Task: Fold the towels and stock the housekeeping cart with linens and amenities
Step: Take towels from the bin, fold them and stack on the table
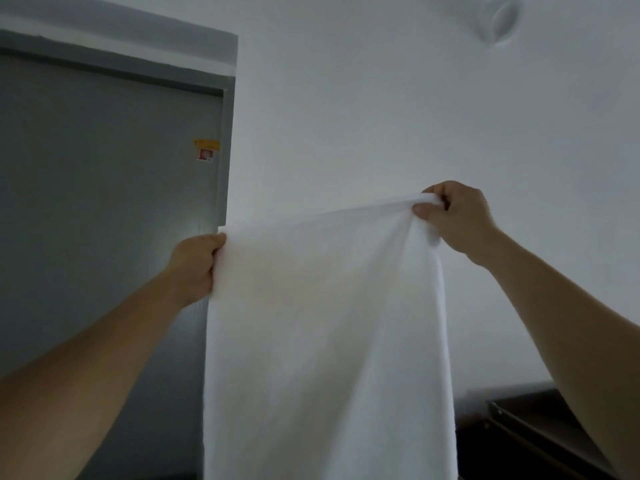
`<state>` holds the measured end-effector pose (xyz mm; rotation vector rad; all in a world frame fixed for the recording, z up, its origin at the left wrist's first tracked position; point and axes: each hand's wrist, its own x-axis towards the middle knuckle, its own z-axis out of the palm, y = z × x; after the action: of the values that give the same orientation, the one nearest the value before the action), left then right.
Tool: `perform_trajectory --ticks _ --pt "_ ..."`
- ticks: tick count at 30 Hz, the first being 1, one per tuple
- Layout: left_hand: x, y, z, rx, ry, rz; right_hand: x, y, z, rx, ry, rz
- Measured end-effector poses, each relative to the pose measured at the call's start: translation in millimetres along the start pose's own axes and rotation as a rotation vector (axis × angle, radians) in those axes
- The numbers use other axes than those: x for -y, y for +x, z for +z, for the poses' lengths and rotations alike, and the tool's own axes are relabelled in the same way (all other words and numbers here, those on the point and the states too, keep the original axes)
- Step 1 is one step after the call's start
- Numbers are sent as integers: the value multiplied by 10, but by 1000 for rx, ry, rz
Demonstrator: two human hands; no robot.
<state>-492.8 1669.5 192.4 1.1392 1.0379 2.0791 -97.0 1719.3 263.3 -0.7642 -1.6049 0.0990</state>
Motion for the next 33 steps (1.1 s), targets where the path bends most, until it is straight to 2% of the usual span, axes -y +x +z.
perform_trajectory --ticks 2,4,6,10,14,16,18,22,25,27,30,33 --pt "54 25 106 -158 83 102 -31 -48 89 -18 40 34" --pt "141 69 96 -224 268 214 -102 -121 127 91 -7 40" --pt "243 83 10 -216 416 282 -175 -170 77 156 -48 41" --pt "366 -6 -16 -224 464 305 -343 -262 17 341 -76 141" --pt "546 -75 -27 -194 526 302 -577 -500 22 507 -70 314" --pt "696 -135 -37 -182 590 370 -696 -639 58 560 9 466" --pt "867 -224 -29 -196 660 463 -776 -772 127 557 164 597" --pt "1115 -385 -19 -269 706 542 -871 -977 344 299 424 740" --pt "1196 -376 -88 -292 697 559 -1002 -1130 495 227 458 712" --pt "1219 -333 -158 -311 679 554 -1099 -1216 508 330 513 605" --pt "1278 -332 -265 -315 570 474 -1237 -1331 441 602 536 523" --pt "1443 -464 -387 -214 516 450 -1417 -1447 431 608 400 543"
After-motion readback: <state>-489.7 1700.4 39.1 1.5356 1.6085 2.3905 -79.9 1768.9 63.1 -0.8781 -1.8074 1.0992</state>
